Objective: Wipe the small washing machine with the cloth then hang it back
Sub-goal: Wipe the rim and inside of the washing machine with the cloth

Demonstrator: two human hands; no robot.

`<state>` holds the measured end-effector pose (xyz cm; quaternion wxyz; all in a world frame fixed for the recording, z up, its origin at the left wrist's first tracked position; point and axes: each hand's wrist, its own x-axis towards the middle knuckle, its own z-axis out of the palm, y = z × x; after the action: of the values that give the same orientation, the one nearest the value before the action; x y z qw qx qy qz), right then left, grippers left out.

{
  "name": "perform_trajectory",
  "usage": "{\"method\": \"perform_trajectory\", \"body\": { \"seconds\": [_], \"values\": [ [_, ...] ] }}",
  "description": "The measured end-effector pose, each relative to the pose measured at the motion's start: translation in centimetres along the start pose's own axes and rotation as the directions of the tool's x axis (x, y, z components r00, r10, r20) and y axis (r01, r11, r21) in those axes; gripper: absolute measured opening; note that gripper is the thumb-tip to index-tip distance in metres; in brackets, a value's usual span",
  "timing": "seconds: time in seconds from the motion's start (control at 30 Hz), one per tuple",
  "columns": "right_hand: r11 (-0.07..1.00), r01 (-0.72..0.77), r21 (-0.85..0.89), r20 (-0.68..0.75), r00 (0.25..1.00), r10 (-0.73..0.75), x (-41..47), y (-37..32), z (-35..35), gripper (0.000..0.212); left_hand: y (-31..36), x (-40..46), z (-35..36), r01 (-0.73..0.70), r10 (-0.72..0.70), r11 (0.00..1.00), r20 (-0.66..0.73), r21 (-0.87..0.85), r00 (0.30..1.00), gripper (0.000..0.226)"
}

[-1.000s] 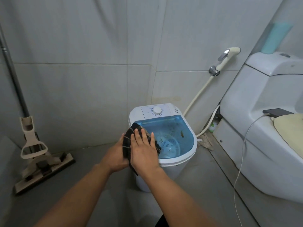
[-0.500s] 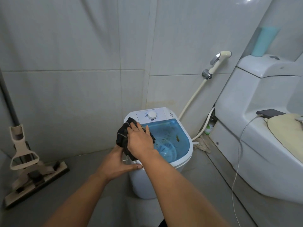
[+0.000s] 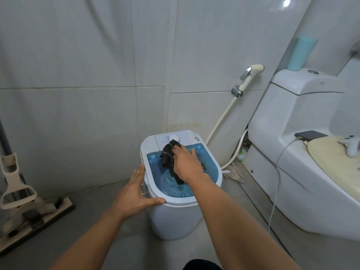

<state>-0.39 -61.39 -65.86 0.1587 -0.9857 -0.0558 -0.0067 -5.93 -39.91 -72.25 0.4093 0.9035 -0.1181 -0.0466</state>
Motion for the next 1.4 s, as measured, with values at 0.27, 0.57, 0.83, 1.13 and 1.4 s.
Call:
{"method": "perform_trajectory", "body": {
  "seconds": [0.27,0.57,0.83,1.13,1.4],
  "values": [
    [0.982,-0.124,0.145,-0.051,0.990,0.133,-0.1,3.3,-2.0,0.047,0.0,0.0,-0.1,0.001,-0.001,1.000,0.002,0.025,1.000,0.150],
    [0.991,-0.133,0.000,-0.027,0.991,0.133,0.0,1.5,-0.6,0.063,-0.3,0.2,0.0,-0.013,0.013,1.000,0.005,0.003,1.000,0.148],
    [0.989,-0.140,-0.043,-0.068,0.988,0.137,-0.1,2.8,-0.2,0.054,-0.5,0.3,0.1,-0.024,0.024,1.000,0.006,0.009,1.000,0.148],
    [0.973,-0.231,-0.015,-0.143,0.963,0.227,-1.4,6.7,-0.9,0.050,-0.4,0.2,-0.1,-0.009,0.009,1.000,0.005,0.019,1.000,0.151],
    [0.977,-0.208,0.038,-0.266,0.941,0.211,-3.8,4.9,1.0,0.047,0.1,0.0,-0.3,0.004,-0.005,0.999,0.018,0.042,1.000,0.151]
  ]
}}
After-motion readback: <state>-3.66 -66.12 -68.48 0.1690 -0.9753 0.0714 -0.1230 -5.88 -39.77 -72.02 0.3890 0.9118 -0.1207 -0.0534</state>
